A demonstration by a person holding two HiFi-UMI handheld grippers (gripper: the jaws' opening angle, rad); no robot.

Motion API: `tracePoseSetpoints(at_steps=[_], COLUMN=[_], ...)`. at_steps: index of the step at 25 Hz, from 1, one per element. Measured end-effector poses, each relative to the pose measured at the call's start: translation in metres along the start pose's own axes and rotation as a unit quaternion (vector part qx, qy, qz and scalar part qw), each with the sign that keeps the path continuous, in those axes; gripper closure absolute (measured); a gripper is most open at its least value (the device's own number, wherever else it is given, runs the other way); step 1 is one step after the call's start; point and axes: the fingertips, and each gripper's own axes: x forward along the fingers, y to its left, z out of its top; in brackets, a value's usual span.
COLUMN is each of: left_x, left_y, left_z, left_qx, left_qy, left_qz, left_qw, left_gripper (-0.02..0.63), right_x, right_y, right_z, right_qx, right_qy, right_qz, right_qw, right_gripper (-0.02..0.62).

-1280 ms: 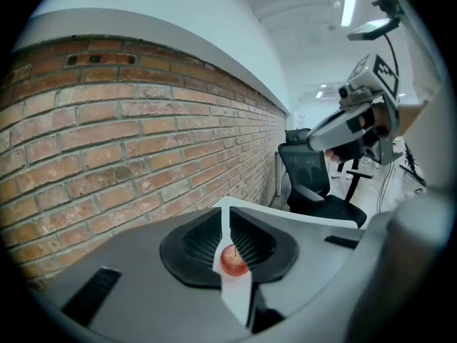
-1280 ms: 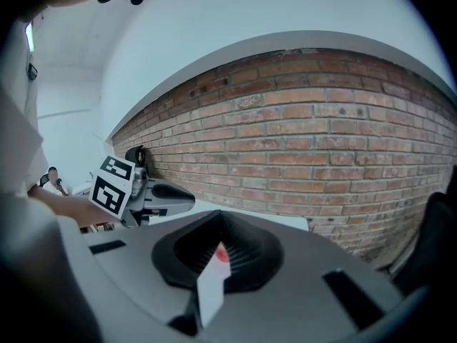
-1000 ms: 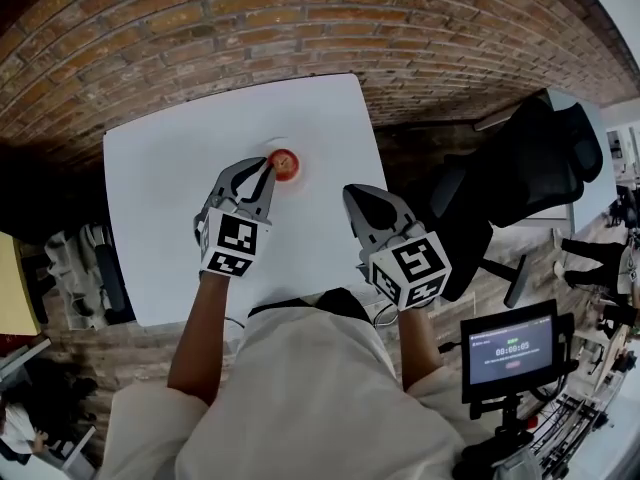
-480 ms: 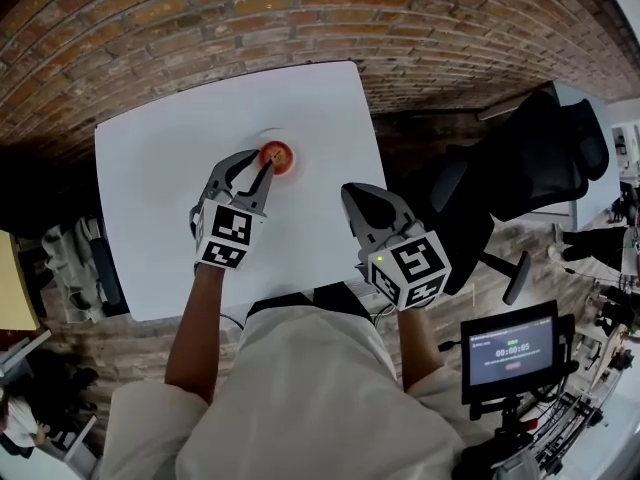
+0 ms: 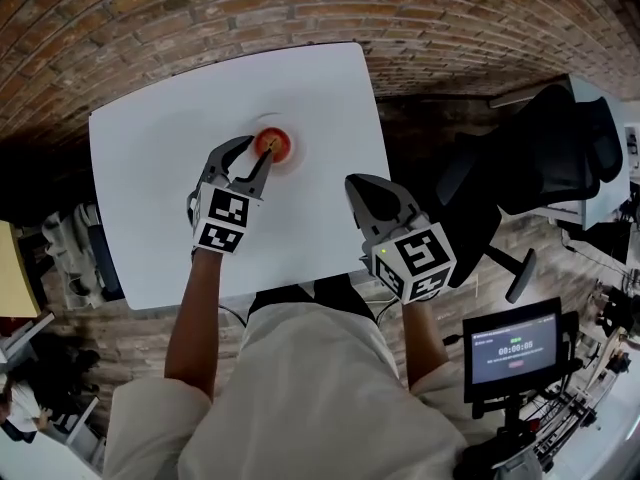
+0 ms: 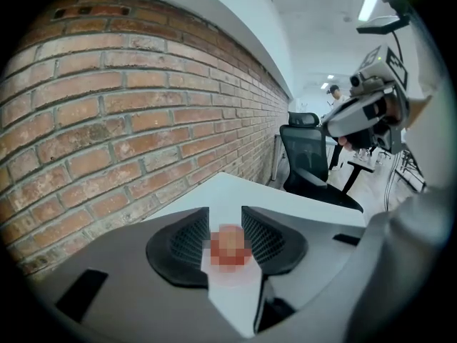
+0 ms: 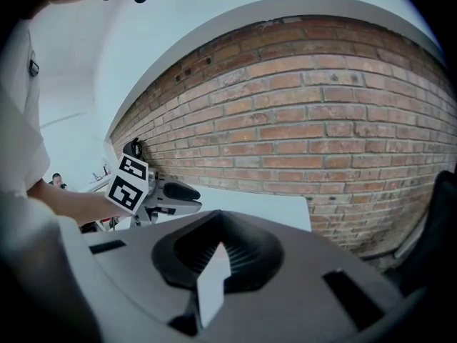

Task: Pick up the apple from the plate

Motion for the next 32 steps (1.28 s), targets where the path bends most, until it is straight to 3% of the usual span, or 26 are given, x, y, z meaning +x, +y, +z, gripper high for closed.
tracePoseSetpoints(at_steps=[10, 18, 32], left_x=[0.015, 0.037, 0.07], left_y=[-0.005, -0.01, -0.013], left_z=[-0.022, -0.042, -0.06], left_qx=[-0.011, -0.005, -0.014], left_qy=[0.033, 0.069, 0.108], left_qz=[-0.014, -0.038, -0.062], left_qw=[0.9993, 0.9969, 0.9921], left_gripper=[0.442, 0.354, 0.313], right_x=[0.0, -0.004, -0.013], right_y=[0.0, -0.005, -0.022], right_z=[-0.013, -0.023, -0.038], right_qx=[0.006, 0.017, 0.036], right_qy=[0.009, 0.011, 0.02], right_qz=[0.001, -0.007, -0.012], right_qw=[1.0, 1.0, 0.999], right_gripper=[0.594, 0.594, 0.594])
